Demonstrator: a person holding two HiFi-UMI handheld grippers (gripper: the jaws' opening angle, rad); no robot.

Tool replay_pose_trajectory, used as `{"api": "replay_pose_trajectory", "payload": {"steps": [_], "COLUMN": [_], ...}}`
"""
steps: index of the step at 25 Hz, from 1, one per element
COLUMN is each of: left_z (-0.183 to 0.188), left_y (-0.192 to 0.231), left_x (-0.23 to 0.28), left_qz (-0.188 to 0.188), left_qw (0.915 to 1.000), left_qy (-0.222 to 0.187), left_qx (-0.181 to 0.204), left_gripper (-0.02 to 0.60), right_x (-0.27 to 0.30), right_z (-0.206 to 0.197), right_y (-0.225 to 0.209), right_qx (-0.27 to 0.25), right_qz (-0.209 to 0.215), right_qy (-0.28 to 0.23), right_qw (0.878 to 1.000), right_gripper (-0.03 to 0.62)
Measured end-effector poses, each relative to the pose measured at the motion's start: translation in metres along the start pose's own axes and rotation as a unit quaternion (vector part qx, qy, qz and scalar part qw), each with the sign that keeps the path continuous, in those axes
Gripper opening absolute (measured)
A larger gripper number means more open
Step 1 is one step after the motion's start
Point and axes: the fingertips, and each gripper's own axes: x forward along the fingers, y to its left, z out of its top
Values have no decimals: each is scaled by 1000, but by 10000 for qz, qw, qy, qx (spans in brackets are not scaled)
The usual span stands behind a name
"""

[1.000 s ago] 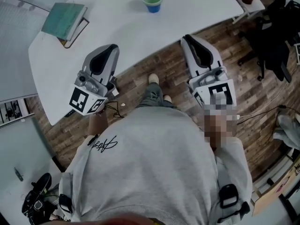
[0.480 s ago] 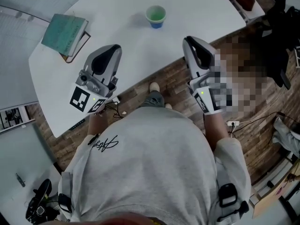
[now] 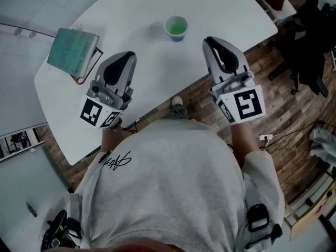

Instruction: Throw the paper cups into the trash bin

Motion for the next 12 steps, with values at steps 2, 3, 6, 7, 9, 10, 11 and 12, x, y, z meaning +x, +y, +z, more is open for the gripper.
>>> {"api": "replay_pose_trajectory", "payload": {"steps": [2, 3, 6, 7, 9, 10, 11, 12], "left_z": [-2, -2, -7, -10, -16, -18, -20, -21], "left_y": [6, 9, 16, 17, 19, 20, 21, 22], "left_x": [3, 4, 7, 7, 9, 10, 11, 12], "left_qz": [-36, -56, -109, -132, -181, -194, -190, -173], "left_qw": [10000, 10000, 9999, 9999, 9997, 9997, 9996, 9996], "left_qy": [1, -1, 9, 23, 60, 74, 86, 99], "left_qx": [-12, -16, -64, -95, -142, -158, -175, -191], "left_gripper": [3, 3, 3, 3, 3, 3, 3, 3], "right_x": [5, 7, 12, 13, 15, 16, 17, 17], "right_z": [0, 0, -2, -4, -8, -11, -13, -16], "right_y": [-1, -2, -3, -3, -5, -6, -7, -8], "right_qx": [10, 11, 17, 19, 13, 19, 41, 81], "right_qz": [-25, -40, -90, -108, -134, -136, -125, -100], "right_qy": [-5, -7, 33, 59, 105, 131, 162, 194], "right_qw": [10000, 10000, 10000, 9999, 9999, 9998, 9998, 9997], "right_gripper": [12, 12, 13, 14, 14, 14, 14, 14]}}
